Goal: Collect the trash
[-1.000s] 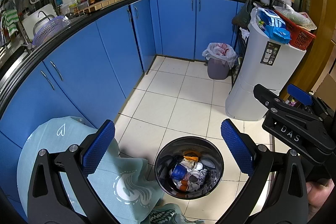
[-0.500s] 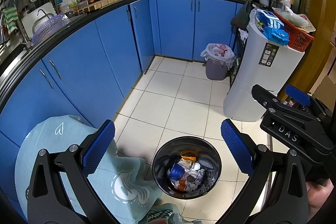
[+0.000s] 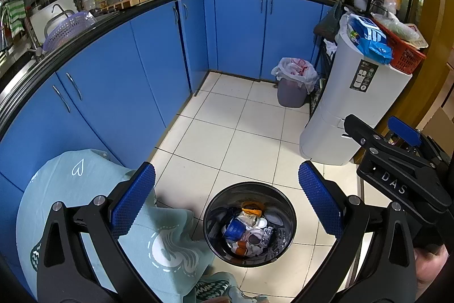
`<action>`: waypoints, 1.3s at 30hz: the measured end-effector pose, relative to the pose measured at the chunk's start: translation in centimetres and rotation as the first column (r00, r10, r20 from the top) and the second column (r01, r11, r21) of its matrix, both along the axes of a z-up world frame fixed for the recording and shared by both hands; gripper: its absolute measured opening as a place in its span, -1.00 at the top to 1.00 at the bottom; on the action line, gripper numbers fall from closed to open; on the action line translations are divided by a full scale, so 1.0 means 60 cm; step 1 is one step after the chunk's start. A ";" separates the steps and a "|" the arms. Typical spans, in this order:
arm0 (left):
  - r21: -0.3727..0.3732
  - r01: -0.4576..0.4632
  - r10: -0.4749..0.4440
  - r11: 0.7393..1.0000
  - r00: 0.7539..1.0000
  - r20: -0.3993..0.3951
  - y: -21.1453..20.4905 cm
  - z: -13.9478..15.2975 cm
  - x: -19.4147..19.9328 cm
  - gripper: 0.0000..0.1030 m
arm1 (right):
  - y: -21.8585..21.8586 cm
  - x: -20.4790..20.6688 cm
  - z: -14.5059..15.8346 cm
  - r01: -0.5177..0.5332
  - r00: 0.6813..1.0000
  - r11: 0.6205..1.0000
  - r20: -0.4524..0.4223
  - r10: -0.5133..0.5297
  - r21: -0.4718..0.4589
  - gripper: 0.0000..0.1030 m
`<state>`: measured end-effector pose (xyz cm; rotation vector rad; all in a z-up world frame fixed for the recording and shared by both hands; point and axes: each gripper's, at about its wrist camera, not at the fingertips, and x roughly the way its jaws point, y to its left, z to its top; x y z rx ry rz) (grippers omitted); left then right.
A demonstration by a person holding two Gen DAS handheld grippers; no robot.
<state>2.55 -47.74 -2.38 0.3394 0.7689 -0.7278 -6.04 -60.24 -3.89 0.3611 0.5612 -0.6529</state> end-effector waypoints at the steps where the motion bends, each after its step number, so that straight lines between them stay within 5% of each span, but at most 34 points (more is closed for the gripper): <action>1: -0.001 0.001 -0.001 1.000 1.000 -0.002 0.001 0.000 0.001 -0.93 | -0.001 0.000 0.000 -0.001 1.000 1.000 0.000 0.001 0.000 -0.68; 39: 0.012 -0.023 0.024 1.000 0.999 -0.030 0.026 0.006 0.013 -0.93 | -0.002 0.001 0.007 -0.010 1.000 1.000 -0.001 0.010 -0.009 -0.68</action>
